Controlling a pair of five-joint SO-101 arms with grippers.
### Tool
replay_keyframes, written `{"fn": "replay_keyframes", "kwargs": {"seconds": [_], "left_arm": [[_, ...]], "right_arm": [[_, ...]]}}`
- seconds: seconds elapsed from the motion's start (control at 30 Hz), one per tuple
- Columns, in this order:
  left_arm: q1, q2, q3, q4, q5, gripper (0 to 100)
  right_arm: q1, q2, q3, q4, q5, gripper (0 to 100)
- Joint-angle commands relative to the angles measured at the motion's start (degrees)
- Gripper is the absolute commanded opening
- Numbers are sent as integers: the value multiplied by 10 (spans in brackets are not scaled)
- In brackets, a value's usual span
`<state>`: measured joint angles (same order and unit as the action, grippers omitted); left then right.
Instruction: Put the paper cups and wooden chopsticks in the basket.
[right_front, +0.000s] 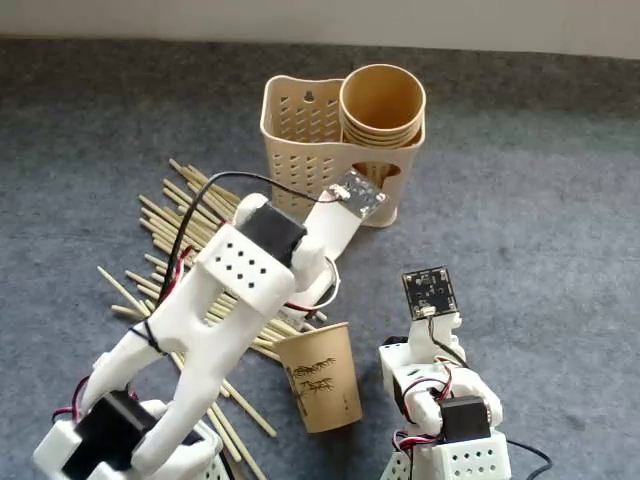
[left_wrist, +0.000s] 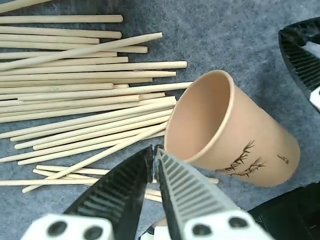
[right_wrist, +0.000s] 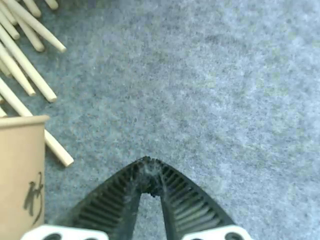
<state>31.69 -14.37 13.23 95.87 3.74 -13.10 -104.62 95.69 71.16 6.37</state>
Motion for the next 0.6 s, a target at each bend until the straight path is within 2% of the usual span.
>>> {"fn": "replay_keyframes", "kwargs": {"seconds": [0.0,0.17,0.37,0.57], "left_arm": [[-5,-48,-21,28,-41,111],[-10,-49,-21,39,-46,278],[15,-48,25,37,-101,255],[15,-48,109,-47,-103,255]], "right_arm": [[-5,-7,73,3,-3,5],[-5,-7,73,3,-3,5],[-5,-7,73,3,-3,5],[-5,-7,73,3,-3,5]]}}
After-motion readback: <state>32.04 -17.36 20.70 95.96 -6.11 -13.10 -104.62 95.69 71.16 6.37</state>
